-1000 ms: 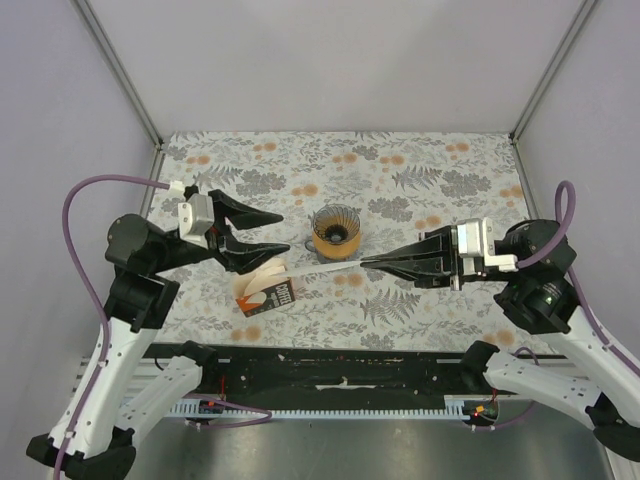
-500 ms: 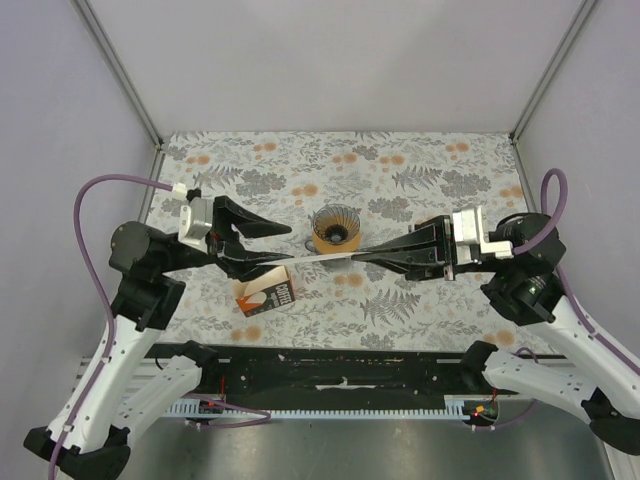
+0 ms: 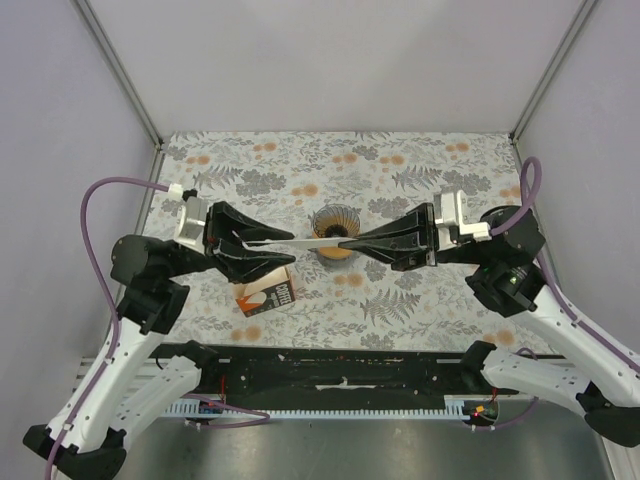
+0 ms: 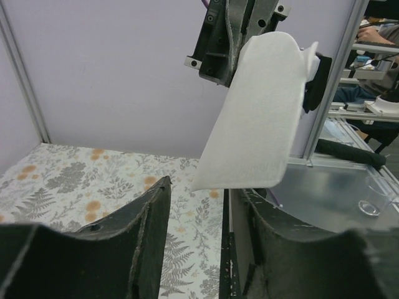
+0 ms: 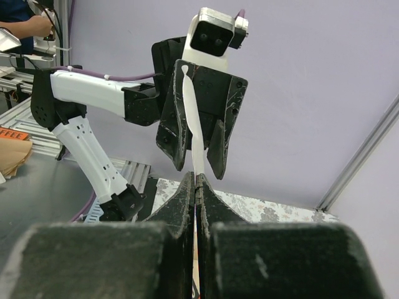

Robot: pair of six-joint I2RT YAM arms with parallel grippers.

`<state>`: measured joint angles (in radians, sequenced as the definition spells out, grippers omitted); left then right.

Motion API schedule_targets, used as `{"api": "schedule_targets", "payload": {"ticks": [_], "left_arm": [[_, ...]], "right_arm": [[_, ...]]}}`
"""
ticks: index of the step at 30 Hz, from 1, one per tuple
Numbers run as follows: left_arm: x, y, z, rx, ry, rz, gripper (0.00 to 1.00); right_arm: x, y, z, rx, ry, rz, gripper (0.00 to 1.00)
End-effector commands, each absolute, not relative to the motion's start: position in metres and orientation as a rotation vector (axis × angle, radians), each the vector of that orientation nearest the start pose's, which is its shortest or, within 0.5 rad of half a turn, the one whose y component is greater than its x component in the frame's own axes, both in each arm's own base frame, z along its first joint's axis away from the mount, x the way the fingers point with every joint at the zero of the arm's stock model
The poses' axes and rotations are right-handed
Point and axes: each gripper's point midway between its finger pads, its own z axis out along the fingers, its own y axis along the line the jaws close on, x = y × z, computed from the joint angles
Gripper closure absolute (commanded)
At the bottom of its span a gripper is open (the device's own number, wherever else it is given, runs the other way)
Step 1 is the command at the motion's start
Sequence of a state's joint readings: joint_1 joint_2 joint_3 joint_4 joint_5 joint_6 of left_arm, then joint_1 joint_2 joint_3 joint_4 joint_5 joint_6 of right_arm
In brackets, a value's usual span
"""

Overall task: Place the coffee filter in the dripper
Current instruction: Adjust the coffee filter.

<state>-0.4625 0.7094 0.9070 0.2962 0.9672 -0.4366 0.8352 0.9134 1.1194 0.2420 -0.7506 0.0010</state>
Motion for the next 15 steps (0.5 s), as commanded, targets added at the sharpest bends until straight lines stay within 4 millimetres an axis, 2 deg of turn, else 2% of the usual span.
{"api": "schedule_targets", "payload": {"ticks": [1,4,11,14,15], "left_arm": [[0.113,-0.225,0.45,0.855,1.01,-1.289,0.58],[0.11,-0.221,0.45,0.825,0.988,-1.289,0.7],[0.107,-0.215,0.44,0.789,0.946,-1.265,0.74],[0.102,-0.209,0.441,0.775,0.905,-1.246,0.83],[0.101,-0.208,0.442,0.767,0.893,-1.243,0.88]], "right_arm": [[0.106,0.296,0.49,-1.063,0.732,1.16,1.0],[0.111,0.301,0.485,-1.062,0.757,1.166,1.0],[0.117,0.311,0.479,-1.056,0.789,1.209,1.0],[0.119,0.315,0.475,-1.06,0.806,1.233,1.0],[0.118,0.316,0.474,-1.063,0.808,1.243,1.0]]}}
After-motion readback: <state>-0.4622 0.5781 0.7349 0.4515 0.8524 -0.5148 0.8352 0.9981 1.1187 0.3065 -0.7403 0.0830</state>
